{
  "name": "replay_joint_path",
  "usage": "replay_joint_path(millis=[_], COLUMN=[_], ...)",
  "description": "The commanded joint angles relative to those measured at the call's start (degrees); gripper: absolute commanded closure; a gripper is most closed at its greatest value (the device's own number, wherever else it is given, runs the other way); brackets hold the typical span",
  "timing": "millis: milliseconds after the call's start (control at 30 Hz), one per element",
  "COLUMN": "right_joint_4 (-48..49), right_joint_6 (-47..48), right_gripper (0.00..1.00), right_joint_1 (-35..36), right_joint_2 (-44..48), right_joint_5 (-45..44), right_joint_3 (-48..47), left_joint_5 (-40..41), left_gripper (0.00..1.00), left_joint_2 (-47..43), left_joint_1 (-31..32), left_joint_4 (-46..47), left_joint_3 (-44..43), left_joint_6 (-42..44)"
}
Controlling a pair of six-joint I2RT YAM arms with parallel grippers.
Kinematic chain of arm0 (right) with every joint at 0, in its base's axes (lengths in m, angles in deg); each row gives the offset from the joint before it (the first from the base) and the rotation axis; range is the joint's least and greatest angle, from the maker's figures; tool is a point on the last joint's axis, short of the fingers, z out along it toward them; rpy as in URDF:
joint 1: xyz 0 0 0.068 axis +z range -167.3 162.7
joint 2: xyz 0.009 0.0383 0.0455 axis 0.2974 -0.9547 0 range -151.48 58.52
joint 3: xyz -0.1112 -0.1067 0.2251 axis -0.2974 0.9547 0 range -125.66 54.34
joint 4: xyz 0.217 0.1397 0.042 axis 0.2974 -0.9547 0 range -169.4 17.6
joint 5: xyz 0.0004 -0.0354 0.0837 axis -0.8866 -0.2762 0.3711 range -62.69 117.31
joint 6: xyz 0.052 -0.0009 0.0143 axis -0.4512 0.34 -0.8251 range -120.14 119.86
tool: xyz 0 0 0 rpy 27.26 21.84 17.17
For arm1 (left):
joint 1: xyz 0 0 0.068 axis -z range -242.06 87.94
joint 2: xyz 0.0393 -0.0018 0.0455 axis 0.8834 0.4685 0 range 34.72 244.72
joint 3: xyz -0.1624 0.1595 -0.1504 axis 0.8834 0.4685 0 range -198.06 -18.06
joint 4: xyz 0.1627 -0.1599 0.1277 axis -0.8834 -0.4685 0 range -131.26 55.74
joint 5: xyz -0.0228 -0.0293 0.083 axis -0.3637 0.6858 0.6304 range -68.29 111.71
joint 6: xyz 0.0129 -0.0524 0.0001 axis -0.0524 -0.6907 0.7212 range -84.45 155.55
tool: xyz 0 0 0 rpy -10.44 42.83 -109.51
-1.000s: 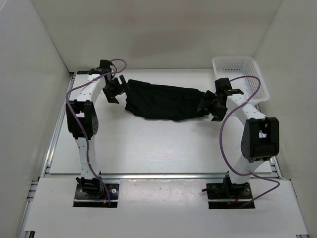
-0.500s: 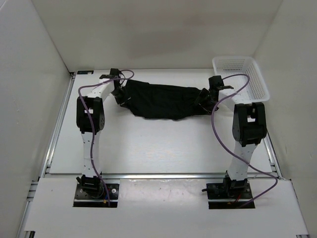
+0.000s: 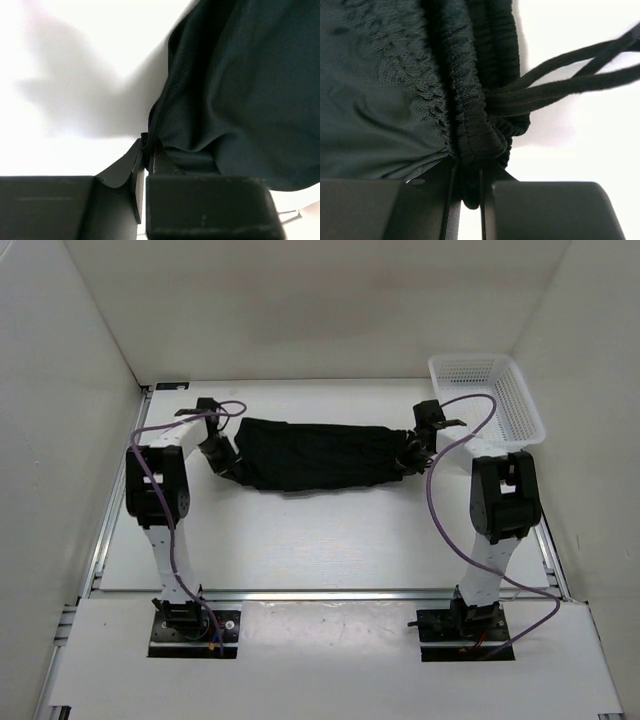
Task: Fold and stack the shorts
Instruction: Fold the shorts
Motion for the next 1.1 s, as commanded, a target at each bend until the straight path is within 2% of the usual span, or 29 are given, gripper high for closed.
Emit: replay_joint_path(millis=[0, 200, 333, 400, 433, 467, 500, 533, 567, 633, 800, 933, 1067], right_joint_4=[-2.8, -3.8, -3.8, -3.2, -3.2, -3.2, -3.2, -3.2, -3.2, -4.8, -6.4, -3.6, 0.8], right_joint_6=[2.3, 1.1, -1.4, -2.8, -2.8, -2.8, -2.8, -2.8, -2.8, -2.0, 3.0, 5.9, 8.8], right_gripper=[1.00, 1.00, 1.00, 1.00, 0.89, 0.73, 0.55, 0.25, 0.16, 0.05, 0.00, 0.00, 0.05], right_joint_1=[1.5, 4.0, 4.6, 5.1, 5.8, 5.8, 5.8, 5.8, 5.8, 5.8, 3.0, 0.4, -1.0], right_joint_2=[6.8, 15.4, 23.9, 28.0, 29.3, 30.6, 33.1, 34.4, 35.6, 38.1, 36.9, 34.6, 29.2], right_joint_5=[-3.4, -5.3, -5.3, -5.3, -5.3, -4.6, -4.6, -4.6, -5.9, -6.4, -5.8, -0.4, 5.1], right_joint_3=[4.1, 12.8, 22.8, 28.4, 31.2, 32.4, 33.5, 34.3, 35.0, 35.0, 31.1, 31.1, 31.7], left_joint_5=[5.2, 4.7, 4.2, 3.0, 0.9, -0.1, -1.0, -1.0, -1.0, 0.8, 4.3, 4.9, 7.2], left_gripper=[0.90, 0.90, 0.90, 0.90, 0.90, 0.79, 0.63, 0.46, 0.21, 0.16, 0.20, 0.23, 0.25], left_joint_2=[-12.6, -24.6, -32.7, -35.8, -38.2, -39.0, -39.7, -40.2, -41.1, -41.6, -41.1, -37.4, -34.5], left_joint_1=[-2.1, -2.7, -2.7, -0.5, 0.2, 0.2, 0.2, 0.2, 0.2, 0.2, -1.1, -1.6, -1.6], left_joint_4=[0.0, 0.6, 1.1, 1.1, 1.1, 1.1, 1.1, 0.5, -0.2, -1.3, -2.5, -2.5, -1.8], left_joint_3=[6.8, 22.9, 32.5, 34.8, 35.3, 35.3, 36.1, 36.1, 36.1, 34.1, 28.9, 24.9, 24.1], left_joint_6=[1.9, 0.3, -1.1, -3.6, -3.6, -4.2, -4.2, -4.2, -4.2, -3.6, -3.6, -3.1, -3.1])
